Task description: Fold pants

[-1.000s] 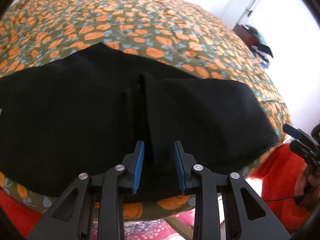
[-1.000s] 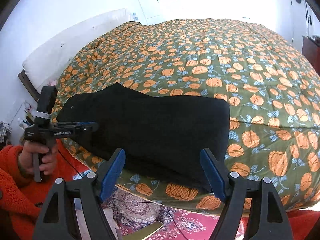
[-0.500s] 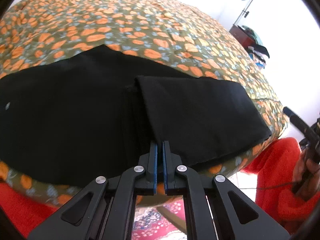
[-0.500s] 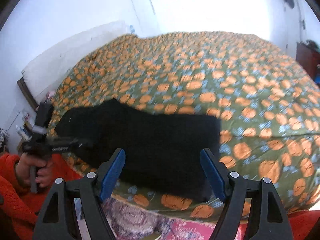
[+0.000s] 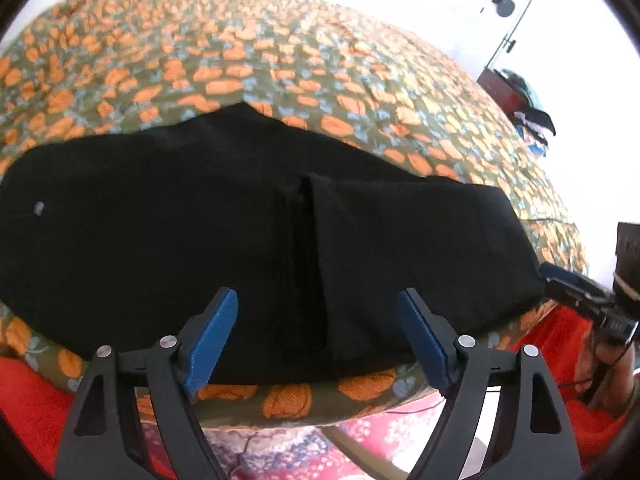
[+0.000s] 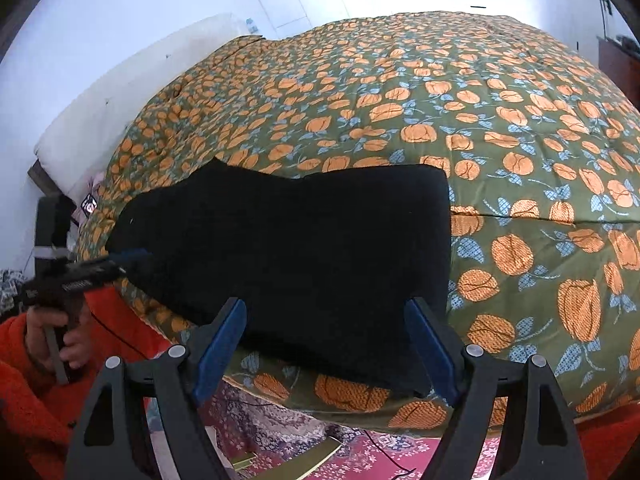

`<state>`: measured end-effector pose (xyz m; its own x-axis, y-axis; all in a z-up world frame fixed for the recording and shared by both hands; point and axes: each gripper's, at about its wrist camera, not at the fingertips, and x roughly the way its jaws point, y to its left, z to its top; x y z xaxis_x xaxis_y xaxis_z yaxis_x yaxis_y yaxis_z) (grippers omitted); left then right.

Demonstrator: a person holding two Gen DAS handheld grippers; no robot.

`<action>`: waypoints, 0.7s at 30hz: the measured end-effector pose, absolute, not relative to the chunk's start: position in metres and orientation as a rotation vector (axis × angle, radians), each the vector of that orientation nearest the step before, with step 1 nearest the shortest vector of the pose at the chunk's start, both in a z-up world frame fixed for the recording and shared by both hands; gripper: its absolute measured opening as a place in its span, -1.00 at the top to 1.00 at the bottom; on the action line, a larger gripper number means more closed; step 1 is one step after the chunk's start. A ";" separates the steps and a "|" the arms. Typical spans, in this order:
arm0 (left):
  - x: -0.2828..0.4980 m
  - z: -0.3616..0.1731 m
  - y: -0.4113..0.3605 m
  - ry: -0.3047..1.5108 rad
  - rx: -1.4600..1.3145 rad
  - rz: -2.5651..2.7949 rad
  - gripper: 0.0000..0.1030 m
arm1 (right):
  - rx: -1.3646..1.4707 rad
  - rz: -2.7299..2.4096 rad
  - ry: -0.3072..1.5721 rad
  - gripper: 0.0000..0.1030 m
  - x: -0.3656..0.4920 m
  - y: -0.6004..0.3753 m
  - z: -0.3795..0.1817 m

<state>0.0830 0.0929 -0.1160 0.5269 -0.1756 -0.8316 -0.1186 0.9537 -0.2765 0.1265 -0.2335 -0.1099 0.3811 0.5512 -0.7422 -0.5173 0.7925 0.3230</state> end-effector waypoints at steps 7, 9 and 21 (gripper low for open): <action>0.114 -0.153 0.078 1.139 -0.263 -0.036 0.60 | 0.135 0.699 0.918 -0.57 0.146 -0.245 -0.086; 0.113 -0.151 0.078 1.128 -0.252 -0.043 0.68 | 0.201 0.719 0.886 -0.57 0.168 -0.249 -0.069; 0.102 -0.151 0.085 1.111 -0.268 -0.060 0.69 | 0.511 0.727 1.128 -0.22 0.229 -0.265 -0.115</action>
<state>0.1021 0.0848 -0.1512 0.4460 -0.1814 -0.8765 -0.0853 0.9662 -0.2434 0.2287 -0.2653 -0.1154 0.2438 0.7435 -0.6227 -0.2599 0.6687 0.6966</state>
